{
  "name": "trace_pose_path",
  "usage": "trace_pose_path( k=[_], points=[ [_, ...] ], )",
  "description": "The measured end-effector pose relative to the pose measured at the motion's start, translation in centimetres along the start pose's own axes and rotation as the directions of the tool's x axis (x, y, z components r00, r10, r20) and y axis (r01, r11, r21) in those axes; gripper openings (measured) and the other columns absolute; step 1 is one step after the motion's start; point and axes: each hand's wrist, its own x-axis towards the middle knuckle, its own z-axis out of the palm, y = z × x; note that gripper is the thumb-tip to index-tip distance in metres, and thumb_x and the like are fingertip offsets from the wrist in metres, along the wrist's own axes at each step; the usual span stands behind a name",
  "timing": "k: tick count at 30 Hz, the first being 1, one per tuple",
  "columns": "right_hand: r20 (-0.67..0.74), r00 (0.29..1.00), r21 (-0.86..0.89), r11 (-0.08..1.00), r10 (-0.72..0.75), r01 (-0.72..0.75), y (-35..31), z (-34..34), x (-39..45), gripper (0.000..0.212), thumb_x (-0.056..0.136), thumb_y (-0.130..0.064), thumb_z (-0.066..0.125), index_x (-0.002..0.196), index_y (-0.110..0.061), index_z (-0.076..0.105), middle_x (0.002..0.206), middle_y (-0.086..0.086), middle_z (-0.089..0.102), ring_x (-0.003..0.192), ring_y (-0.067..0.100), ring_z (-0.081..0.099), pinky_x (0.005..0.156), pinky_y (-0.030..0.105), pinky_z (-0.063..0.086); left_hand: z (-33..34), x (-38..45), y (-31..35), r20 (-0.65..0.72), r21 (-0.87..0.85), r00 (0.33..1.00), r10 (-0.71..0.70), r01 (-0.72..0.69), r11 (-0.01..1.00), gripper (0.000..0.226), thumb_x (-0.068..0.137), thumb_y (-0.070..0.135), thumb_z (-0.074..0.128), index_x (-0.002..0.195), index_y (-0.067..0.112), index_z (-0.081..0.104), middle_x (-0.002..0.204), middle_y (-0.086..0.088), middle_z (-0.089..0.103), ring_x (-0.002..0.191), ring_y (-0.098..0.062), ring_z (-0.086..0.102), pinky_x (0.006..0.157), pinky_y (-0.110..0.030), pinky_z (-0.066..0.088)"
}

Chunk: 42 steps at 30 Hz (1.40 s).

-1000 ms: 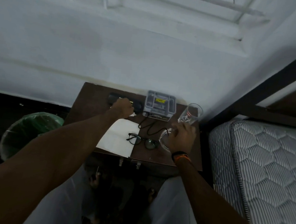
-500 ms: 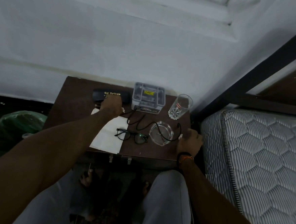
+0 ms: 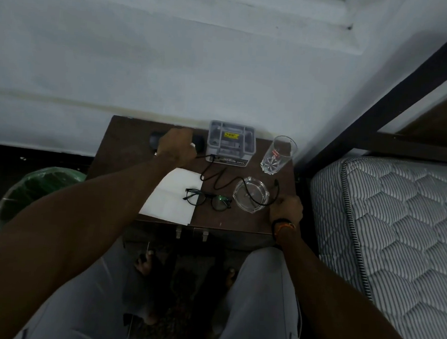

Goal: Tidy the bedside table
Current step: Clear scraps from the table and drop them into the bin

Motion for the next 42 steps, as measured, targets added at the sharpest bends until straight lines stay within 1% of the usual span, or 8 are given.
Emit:
trace_pose_path(
  k=[12,16,19,22,27,31,36,42],
  points=[
    [-0.137,0.983,0.481,0.876,0.119,-0.038,-6.1,-4.6,-0.9,0.022,0.078,-0.017,0.064,0.092,-0.022,0.079,0.093,0.004,0.077,0.088,0.025,0.07,0.082,0.032,0.057,-3.4,-2.2,-1.9,-0.069,-0.364,0.998,0.0,-0.025,0.931,0.02,0.08,0.01,0.061,0.093,0.015,0.076,0.102,-0.008,0.074,0.098,-0.027,0.067,0.088,-0.031,0.053],
    [-0.141,0.987,0.574,0.818,0.077,0.018,-10.7,-4.5,-3.3,0.018,0.073,-0.032,0.07,0.086,-0.024,0.08,0.086,0.003,0.077,0.082,0.024,0.071,0.077,0.036,0.06,-5.6,-3.8,-3.5,-0.052,-0.464,0.999,-0.01,-0.015,0.886,0.017,0.083,0.007,0.067,0.098,0.005,0.075,0.097,-0.017,0.073,0.083,-0.035,0.071,0.075,-0.044,0.06],
    [-0.062,0.998,0.668,0.744,0.028,0.021,-14.5,-3.7,-5.4,0.016,0.068,-0.028,0.083,0.077,-0.016,0.079,0.075,0.004,0.075,0.072,0.021,0.069,0.07,0.034,0.06,-7.6,-6.0,-5.2,-0.113,-0.503,0.993,-0.037,-0.025,0.864,0.015,0.08,0.004,0.069,0.094,0.003,0.075,0.092,-0.013,0.073,0.08,-0.028,0.071,0.067,-0.03,0.061],
    [0.016,0.997,0.64,0.767,-0.078,0.05,-18.2,-2.0,-8.2,0.013,0.067,-0.022,0.084,0.069,-0.016,0.073,0.07,0.001,0.071,0.07,0.018,0.066,0.071,0.033,0.059,-9.4,-8.0,-8.3,-0.199,-0.522,0.97,-0.138,0.014,0.853,0.012,0.069,0.012,0.071,0.08,0.011,0.076,0.081,-0.005,0.075,0.076,-0.016,0.071,0.07,-0.025,0.059],
    [0.171,0.949,0.625,0.774,-0.264,0.102,-23.9,1.7,-13.5,0.011,0.07,-0.015,0.08,0.075,-0.016,0.07,0.075,-0.003,0.069,0.069,0.01,0.063,0.066,0.025,0.052,-11.2,-9.6,-15.0,-0.05,-0.571,0.939,-0.341,0.253,0.781,0.012,0.076,0.006,0.071,0.072,0.017,0.073,0.078,-0.008,0.075,0.063,-0.021,0.073,0.066,-0.033,0.063],
    [0.35,0.835,0.592,0.791,-0.424,0.154,-28.0,7.1,-17.7,0.016,0.066,-0.02,0.08,0.075,-0.028,0.068,0.082,0.0,0.074,0.079,0.02,0.071,0.075,0.039,0.061,-11.2,-11.9,-21.0,-0.021,-0.535,0.891,-0.453,0.373,0.758,0.013,0.084,0.002,0.063,0.081,0.01,0.073,0.084,-0.01,0.073,0.058,-0.013,0.065,0.056,-0.023,0.057],
    [0.558,0.677,0.507,0.843,-0.48,0.18,-31.9,12.8,-23.1,0.012,0.08,-0.01,0.076,0.071,-0.017,0.07,0.069,0.005,0.07,0.069,0.022,0.069,0.067,0.034,0.062,-9.9,-15.3,-28.5,0.027,-0.475,0.843,-0.537,0.484,0.735,0.019,0.081,0.006,0.061,0.09,0.012,0.077,0.099,-0.01,0.075,0.097,-0.026,0.069,0.083,-0.031,0.054],
    [0.616,0.613,0.311,0.868,-0.495,0.388,-33.0,19.9,-26.5,0.02,0.075,-0.018,0.076,0.059,-0.027,0.069,0.073,-0.002,0.075,0.074,0.019,0.073,0.074,0.039,0.062,-6.4,-18.3,-34.9,0.094,-0.421,0.764,-0.639,0.612,0.67,0.017,0.081,0.01,0.064,0.09,0.016,0.076,0.1,-0.007,0.075,0.098,-0.025,0.069,0.084,-0.031,0.053]
  ],
)
